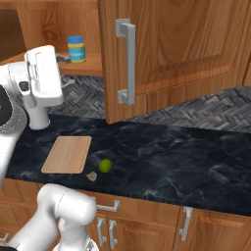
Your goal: Open the cabinet. Place the bowl and condiment on the counter. Then place the lime and garlic on the cutting board.
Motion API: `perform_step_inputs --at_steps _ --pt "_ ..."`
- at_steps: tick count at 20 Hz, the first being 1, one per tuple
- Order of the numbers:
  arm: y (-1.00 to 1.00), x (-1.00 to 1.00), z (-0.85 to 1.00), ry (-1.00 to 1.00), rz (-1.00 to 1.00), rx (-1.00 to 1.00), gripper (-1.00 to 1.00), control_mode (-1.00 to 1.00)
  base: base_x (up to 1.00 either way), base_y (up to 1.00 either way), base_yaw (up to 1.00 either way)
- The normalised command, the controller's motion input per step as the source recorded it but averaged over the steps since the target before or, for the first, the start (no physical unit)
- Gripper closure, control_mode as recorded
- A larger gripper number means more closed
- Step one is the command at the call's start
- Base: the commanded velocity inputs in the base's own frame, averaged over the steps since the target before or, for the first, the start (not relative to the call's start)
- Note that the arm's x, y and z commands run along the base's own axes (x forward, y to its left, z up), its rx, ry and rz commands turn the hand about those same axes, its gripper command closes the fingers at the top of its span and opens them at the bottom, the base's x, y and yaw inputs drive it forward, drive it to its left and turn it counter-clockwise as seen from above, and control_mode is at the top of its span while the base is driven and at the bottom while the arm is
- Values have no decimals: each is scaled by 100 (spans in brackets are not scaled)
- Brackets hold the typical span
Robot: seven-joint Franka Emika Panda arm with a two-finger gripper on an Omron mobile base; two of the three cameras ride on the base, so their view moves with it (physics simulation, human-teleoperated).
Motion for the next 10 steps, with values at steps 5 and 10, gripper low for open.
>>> perform_step_inputs --at_steps 5,10 --pt "-13 34 0 1 -8 8 -100 -100 0 0 0" --pt "-14 39 0 1 -9 6 -100 -100 0 0 0"
